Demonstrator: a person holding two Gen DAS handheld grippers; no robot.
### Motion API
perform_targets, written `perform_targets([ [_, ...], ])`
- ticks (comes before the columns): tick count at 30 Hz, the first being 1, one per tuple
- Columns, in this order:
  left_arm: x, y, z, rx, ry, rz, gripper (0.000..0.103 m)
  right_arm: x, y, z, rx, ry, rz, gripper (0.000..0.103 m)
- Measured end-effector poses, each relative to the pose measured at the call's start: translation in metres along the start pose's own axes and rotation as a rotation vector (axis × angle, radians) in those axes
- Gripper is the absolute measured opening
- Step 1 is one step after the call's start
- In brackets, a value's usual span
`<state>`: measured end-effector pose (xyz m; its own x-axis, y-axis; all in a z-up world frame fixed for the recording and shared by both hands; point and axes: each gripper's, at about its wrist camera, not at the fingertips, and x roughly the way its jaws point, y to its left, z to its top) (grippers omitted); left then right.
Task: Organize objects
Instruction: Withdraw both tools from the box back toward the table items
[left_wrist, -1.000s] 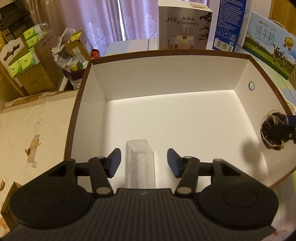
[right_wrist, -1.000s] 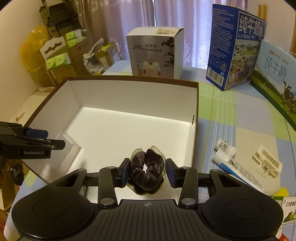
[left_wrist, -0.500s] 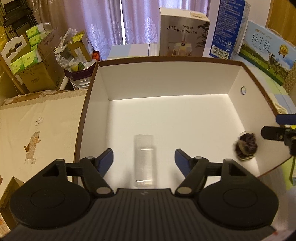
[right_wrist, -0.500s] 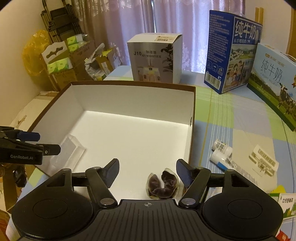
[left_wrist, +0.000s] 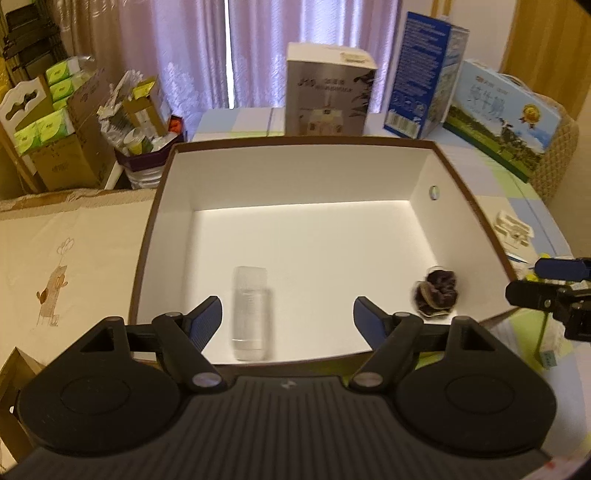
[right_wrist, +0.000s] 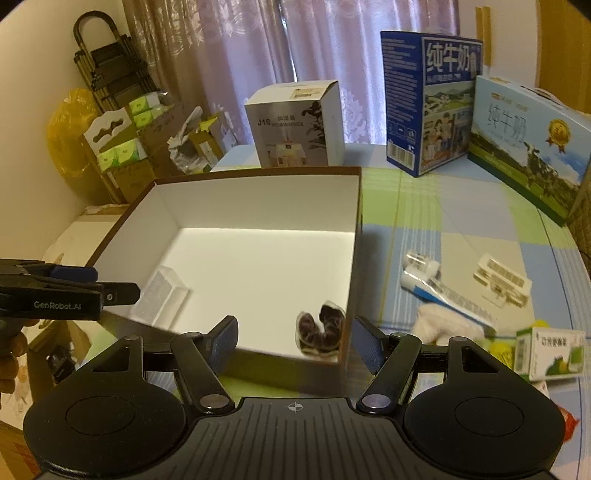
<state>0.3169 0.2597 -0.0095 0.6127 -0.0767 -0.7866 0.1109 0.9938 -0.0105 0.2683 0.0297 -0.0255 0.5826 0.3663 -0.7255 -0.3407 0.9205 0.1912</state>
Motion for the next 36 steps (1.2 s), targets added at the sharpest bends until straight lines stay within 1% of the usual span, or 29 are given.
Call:
perform_targets([
  [8, -0.019, -0.031, -0.012, 0.02, -0.008, -0.009, 0.075, -0.026, -0.014, -0.015, 0.01, -0.006, 0.03, 0.066],
  [13, -0.03, -0.056, -0.02, 0.018, -0.008, -0.006, 0.075, -0.045, -0.029, -0.025, 0.015, -0.01, 0.039, 0.066],
  [22, -0.042, -0.104, -0.035, 0.037, -0.004, -0.028, 0.076, -0.075, -0.063, -0.053, 0.022, 0.032, 0.058, 0.066],
  [29, -0.042, -0.144, -0.052, 0.068, 0.014, -0.069, 0.076, -0.096, -0.095, -0.078, 0.055, 0.072, 0.038, 0.066],
  [32, -0.039, -0.162, -0.059, 0.097, 0.03, -0.083, 0.076, -0.106, -0.11, -0.087, 0.075, 0.078, 0.007, 0.066],
  [36, -0.033, -0.188, -0.065, 0.14, 0.05, -0.12, 0.076, -0.116, -0.134, -0.099, 0.119, 0.088, -0.046, 0.066],
])
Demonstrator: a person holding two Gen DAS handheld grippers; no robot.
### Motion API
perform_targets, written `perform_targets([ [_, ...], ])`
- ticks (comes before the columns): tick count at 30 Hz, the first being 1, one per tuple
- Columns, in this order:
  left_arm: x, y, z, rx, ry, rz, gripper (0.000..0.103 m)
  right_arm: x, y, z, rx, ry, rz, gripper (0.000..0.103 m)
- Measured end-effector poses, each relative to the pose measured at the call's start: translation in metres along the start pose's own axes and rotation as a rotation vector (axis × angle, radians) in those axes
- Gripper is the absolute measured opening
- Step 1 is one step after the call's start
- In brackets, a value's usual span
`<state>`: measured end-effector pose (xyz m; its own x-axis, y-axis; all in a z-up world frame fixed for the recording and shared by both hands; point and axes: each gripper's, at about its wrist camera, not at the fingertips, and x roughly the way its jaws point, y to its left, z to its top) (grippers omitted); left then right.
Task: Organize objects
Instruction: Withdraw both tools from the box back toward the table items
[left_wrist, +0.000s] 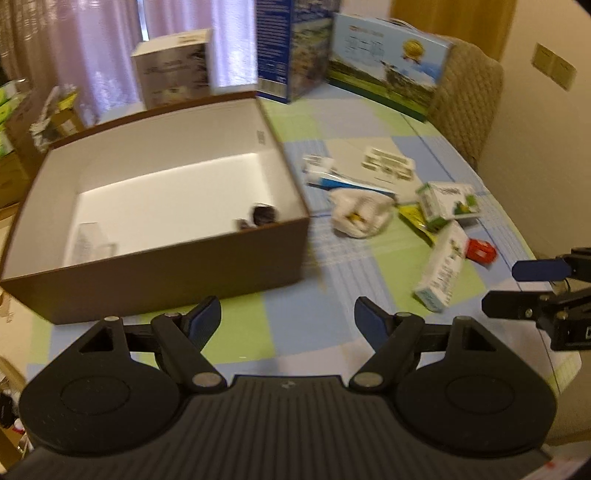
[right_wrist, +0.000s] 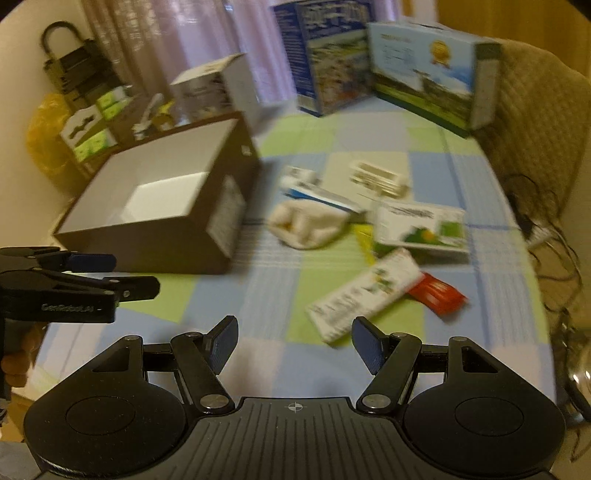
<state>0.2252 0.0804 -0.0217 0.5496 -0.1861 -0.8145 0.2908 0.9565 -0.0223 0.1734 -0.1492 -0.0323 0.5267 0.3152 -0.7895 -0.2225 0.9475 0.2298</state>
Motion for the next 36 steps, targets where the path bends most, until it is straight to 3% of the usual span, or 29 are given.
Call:
perform_targets([
  [13, 0.036, -0.084, 0.007, 0.145, 0.04, -0.086, 0.077, -0.022, -0.077, -0.026, 0.149, 0.006, -0.125, 0.066],
  [25, 0.079, -0.144, 0.009, 0.279, 0.038, -0.154, 0.076, -0.027, -0.129, -0.04, 0.244, 0.017, -0.161, 0.066],
  [36, 0.122, -0.18, 0.015, 0.405, 0.042, -0.14, 0.068, -0.031, -0.169, -0.046, 0.313, 0.025, -0.187, 0.066],
])
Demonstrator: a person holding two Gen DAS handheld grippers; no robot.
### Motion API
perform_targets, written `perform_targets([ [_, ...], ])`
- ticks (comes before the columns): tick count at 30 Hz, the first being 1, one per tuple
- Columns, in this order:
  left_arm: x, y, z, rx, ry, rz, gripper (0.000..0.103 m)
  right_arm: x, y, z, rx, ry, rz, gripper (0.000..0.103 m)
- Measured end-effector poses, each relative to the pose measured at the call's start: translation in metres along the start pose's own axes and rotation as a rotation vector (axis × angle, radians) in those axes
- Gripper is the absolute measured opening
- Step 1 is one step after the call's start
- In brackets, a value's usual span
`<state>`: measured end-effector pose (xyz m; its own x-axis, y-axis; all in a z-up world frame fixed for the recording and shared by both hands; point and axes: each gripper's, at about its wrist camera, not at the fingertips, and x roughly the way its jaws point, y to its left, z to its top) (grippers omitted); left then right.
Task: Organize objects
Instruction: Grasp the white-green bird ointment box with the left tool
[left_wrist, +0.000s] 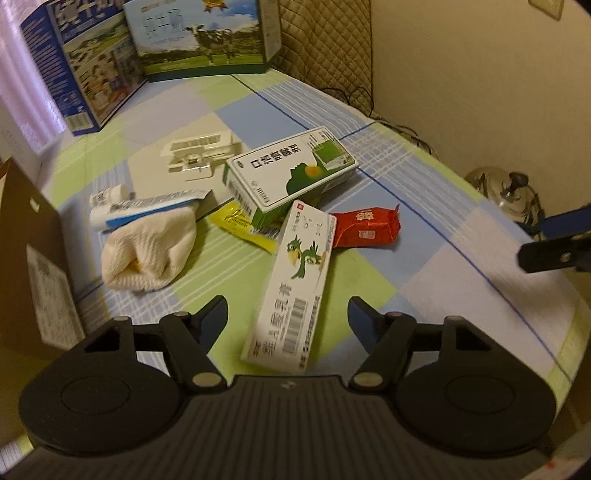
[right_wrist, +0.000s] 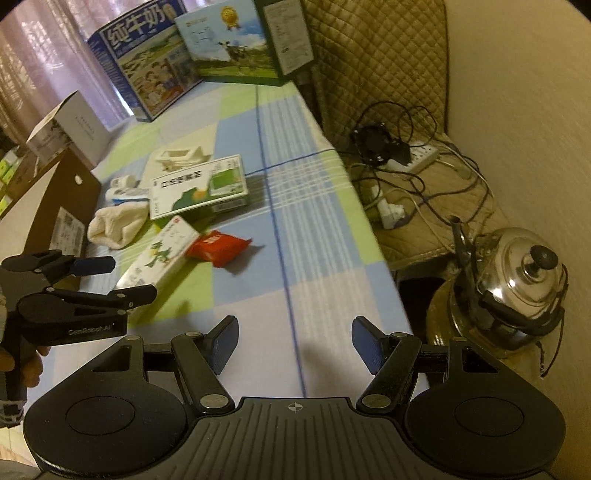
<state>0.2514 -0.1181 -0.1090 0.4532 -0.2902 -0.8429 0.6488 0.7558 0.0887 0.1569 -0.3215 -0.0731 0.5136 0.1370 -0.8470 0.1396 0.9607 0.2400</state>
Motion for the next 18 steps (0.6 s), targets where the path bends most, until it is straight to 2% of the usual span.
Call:
perform_targets([
  [6, 0.023, -0.008, 0.01, 0.064, 0.023, 0.017, 0.065, 0.001, -0.016, 0.002, 0.031, 0.001, -0.013, 0.066],
  [9, 0.032, -0.009, 0.013, 0.074, 0.039, 0.01, 0.056, 0.001, -0.021, 0.003, 0.04, 0.004, -0.015, 0.066],
  [14, 0.043, -0.014, 0.015, 0.102, 0.054, 0.017, 0.047, 0.002, -0.025, 0.004, 0.043, 0.008, -0.011, 0.065],
  [15, 0.044, -0.014, 0.015, 0.106, 0.054, 0.019, 0.04, 0.002, -0.025, 0.005, 0.041, 0.008, -0.009, 0.066],
  [18, 0.042, -0.014, 0.014, 0.109, 0.043, 0.02, 0.036, 0.004, -0.023, 0.008, 0.028, 0.008, -0.001, 0.066],
])
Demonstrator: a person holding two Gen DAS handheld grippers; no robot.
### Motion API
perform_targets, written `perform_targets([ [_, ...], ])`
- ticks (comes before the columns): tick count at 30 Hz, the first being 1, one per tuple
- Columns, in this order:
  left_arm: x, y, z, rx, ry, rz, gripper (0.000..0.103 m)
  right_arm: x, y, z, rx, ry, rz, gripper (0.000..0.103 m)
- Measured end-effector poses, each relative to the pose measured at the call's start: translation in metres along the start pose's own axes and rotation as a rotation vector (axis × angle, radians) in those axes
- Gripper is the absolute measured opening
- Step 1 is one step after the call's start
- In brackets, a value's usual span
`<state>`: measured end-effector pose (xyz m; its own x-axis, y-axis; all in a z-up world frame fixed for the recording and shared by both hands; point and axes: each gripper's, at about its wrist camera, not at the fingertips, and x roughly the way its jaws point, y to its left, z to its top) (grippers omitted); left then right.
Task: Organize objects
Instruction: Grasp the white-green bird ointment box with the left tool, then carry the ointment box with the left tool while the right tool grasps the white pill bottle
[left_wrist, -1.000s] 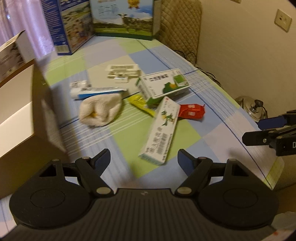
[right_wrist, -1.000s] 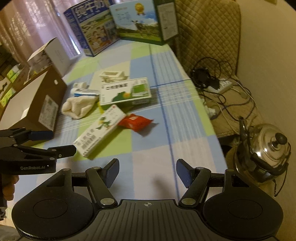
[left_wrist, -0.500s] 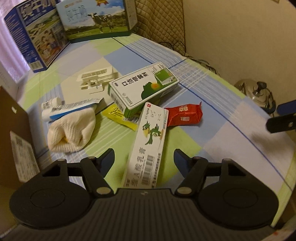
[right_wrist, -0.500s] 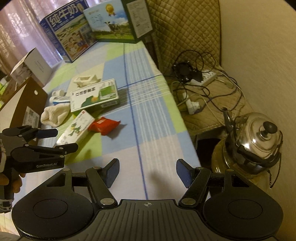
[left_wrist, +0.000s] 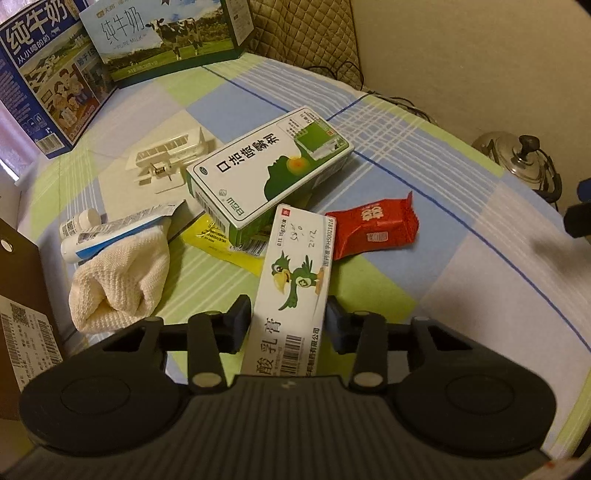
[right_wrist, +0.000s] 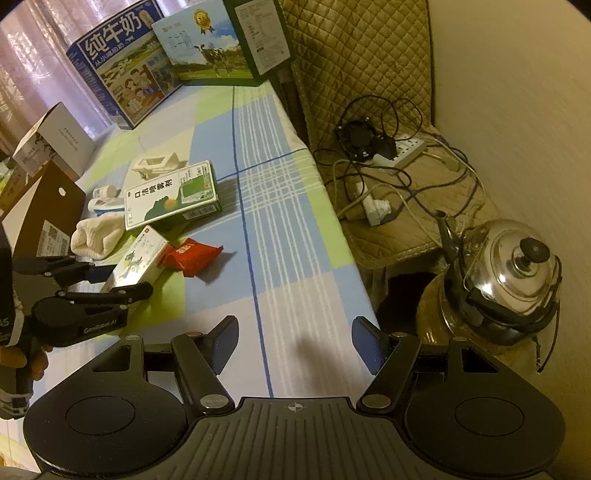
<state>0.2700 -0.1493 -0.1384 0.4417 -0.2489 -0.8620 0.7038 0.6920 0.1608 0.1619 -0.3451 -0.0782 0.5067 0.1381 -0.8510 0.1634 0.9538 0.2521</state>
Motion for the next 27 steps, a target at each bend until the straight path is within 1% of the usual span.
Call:
perform_targets([
  [3, -0.007, 0.002, -0.005, -0.012, -0.018, -0.012, 0.034, 0.002, 0.004, 0.004, -0.019, -0.001, 0.013, 0.066],
  [6, -0.018, 0.006, -0.014, -0.044, -0.022, -0.003, 0.034, 0.004, 0.01, 0.01, -0.041, -0.005, 0.037, 0.065],
  [9, -0.034, 0.015, -0.031, -0.103, -0.025, 0.011, 0.034, 0.008, 0.021, 0.016, -0.072, -0.005, 0.063, 0.066],
  [14, -0.064, 0.038, -0.067, -0.237, -0.014, 0.053, 0.034, 0.019, 0.045, 0.026, -0.138, 0.0, 0.111, 0.066],
  [20, -0.097, 0.073, -0.121, -0.428, 0.028, 0.153, 0.034, 0.033, 0.08, 0.036, -0.229, 0.0, 0.173, 0.066],
  [27, -0.122, 0.12, -0.178, -0.661, 0.061, 0.301, 0.034, 0.057, 0.118, 0.056, -0.337, -0.011, 0.228, 0.066],
])
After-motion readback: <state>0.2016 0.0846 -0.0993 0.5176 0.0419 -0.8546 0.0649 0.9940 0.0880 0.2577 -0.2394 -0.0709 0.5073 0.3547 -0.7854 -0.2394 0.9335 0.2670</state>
